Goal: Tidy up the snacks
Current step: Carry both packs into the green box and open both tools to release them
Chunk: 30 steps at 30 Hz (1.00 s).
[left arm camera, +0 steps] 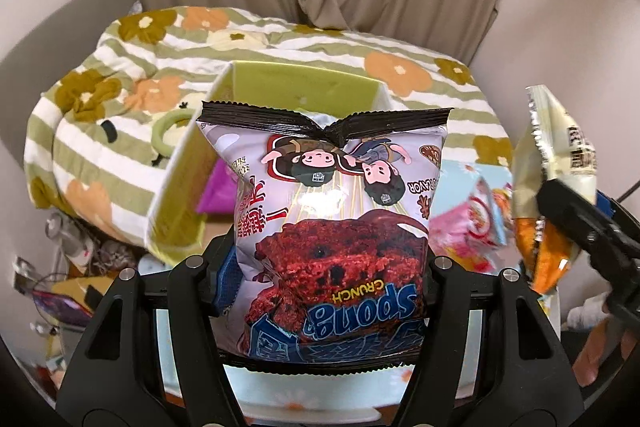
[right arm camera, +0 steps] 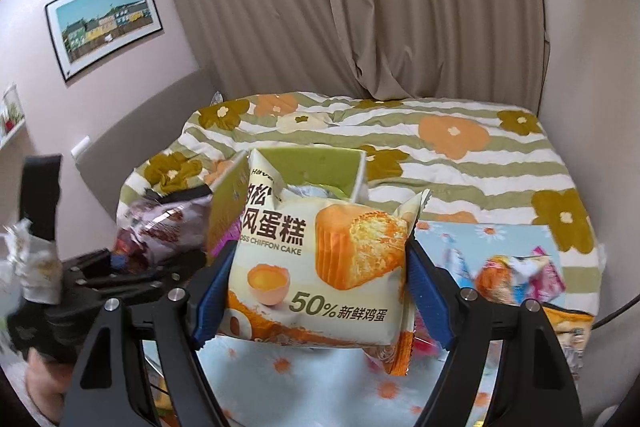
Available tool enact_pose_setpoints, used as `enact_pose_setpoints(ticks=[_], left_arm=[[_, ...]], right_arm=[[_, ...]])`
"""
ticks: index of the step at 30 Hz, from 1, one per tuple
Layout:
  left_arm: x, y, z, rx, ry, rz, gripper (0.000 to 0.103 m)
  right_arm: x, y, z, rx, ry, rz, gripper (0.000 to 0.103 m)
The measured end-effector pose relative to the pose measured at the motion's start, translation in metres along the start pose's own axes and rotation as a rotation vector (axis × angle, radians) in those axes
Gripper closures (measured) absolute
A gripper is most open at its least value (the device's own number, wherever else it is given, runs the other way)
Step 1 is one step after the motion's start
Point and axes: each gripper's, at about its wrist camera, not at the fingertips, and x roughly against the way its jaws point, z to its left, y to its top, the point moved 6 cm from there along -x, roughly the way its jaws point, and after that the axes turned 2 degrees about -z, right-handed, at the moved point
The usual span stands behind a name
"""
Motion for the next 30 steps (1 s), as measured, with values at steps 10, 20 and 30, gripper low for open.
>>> enact_pose_setpoints(ticks=[10, 20, 30], left_arm=[[-0.072, 0.023, 0.045, -0.006, -0.018, 0.088, 0.042], [-0.098, 0.010, 0.068, -0.016, -0.072, 0.156, 0.008], [-0.083, 0.006, 0.084, -0.018, -0.080, 0.139, 0.008]], right_arm=[[-0.057, 0.019, 0.035, -0.026, -0.018, 0.045, 0.026], [-0.087, 0.020, 0.045, -0.058, -0.062, 0.088, 0.026], [-0.125, 0.022, 0.053, -0.050, -0.067, 0.158, 0.026]])
